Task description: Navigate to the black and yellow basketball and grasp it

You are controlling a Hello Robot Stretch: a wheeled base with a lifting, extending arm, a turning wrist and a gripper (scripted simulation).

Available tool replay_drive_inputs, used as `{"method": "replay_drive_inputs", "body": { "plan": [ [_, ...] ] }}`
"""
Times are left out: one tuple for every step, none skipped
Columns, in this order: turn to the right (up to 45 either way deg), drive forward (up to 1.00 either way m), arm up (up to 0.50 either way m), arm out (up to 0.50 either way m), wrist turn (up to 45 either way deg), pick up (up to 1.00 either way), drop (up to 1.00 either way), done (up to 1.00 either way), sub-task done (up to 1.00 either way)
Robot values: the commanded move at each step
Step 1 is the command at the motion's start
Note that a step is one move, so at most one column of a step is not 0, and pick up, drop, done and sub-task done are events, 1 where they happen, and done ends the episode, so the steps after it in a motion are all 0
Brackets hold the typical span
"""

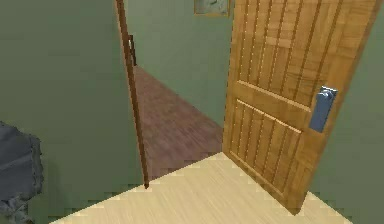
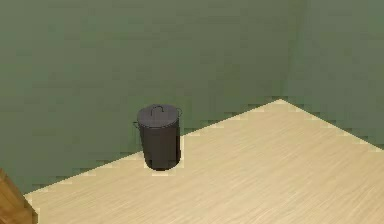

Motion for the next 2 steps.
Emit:
{"method": "replay_drive_inputs", "body": {
  "plan": [
    [0.0,0.15,0.0,0.0,0.0,0.0,0.0,0.0,0.0],
    [0.0,1.0,0.0,0.0,0.0,0.0,0.0,0.0,0.0]
  ]
}}
